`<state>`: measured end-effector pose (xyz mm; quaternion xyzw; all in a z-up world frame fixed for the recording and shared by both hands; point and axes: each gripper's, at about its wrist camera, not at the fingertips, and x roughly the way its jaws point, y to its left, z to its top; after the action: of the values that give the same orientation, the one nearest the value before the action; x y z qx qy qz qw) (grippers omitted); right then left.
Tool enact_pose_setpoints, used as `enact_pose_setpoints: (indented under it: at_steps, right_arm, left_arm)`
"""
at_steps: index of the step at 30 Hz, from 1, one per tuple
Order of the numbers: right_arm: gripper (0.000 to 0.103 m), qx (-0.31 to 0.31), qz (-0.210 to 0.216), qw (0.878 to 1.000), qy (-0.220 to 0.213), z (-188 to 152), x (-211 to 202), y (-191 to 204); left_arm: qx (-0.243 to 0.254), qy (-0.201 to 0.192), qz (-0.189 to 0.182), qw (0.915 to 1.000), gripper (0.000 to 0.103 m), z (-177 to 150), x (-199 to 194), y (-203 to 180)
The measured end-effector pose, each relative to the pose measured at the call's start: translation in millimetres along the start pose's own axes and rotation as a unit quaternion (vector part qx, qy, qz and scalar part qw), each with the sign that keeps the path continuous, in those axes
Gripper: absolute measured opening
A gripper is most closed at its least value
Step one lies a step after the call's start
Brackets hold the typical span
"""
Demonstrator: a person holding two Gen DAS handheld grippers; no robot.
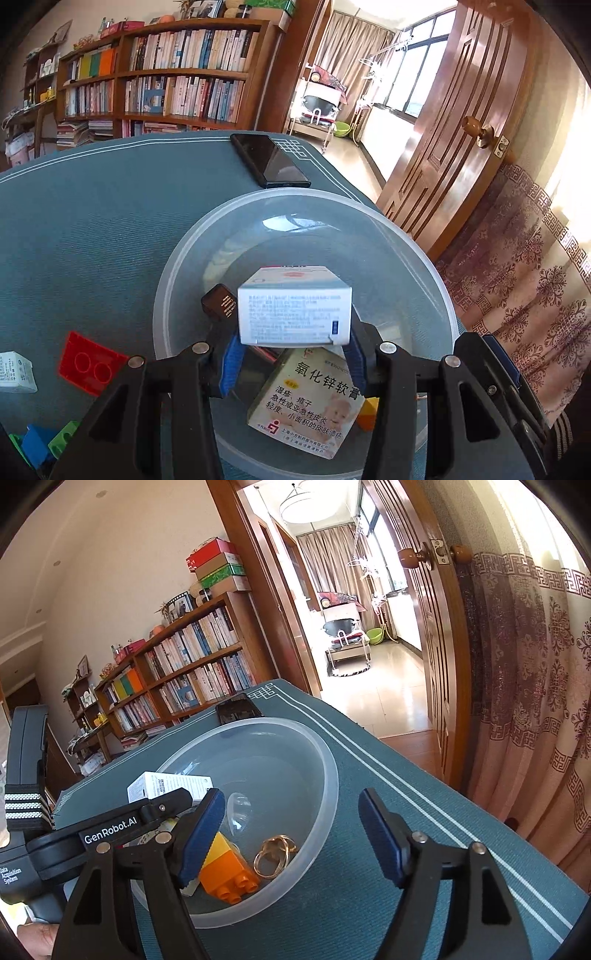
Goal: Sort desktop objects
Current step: 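Carry the block into the bowl with right tool while left tool carries the baby wash box there, then open the left tool to drop the baby wash box into the bowl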
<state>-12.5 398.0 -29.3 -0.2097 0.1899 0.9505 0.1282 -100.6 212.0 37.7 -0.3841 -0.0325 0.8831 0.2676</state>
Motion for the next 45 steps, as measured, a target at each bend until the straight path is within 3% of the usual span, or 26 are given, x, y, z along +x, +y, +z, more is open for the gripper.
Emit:
enact_pose_setpoints:
  at_steps: [4,11,19,27,29,37,45]
  right_arm:
    - [0.080,-0.005,0.000,1.000,0.004,-1,1,2]
    - [0.081,-0.009,0.001,1.000,0.001,-1,0,4]
    - [0.081,-0.004,0.002,1.000,0.003,-2,-1,3]
    - [0.081,-0.008,0.002,1.000,0.004,-2,0,2]
    - [0.081,-0.008,0.002,1.000,0.004,-2,-1,2]
    - [0.082,-0.015,0.003,1.000,0.000,-3,-2,7]
    - [0.082,-0.019,0.004,1.000,-0.002,-3,-3,9]
  left_arm:
    - [0.001,-0.009,0.003,1.0000,0.063,-1,-7,1]
    - [-0.017,-0.040,-0.002,0.9991,0.064,8,-41,9]
    - [-0.009,-0.040,0.095,0.9946,0.064,11,-54,21]
    - [0.035,-0.001,0.108,0.9936,0.064,-3,-23,8]
    - [0.045,-0.001,0.129,0.9907,0.064,-8,-16,5]
    - [0.010,0.003,0.100,0.9950,0.064,-4,-22,15]
    - [-0.006,-0.026,0.097,0.9949,0.064,3,-51,17]
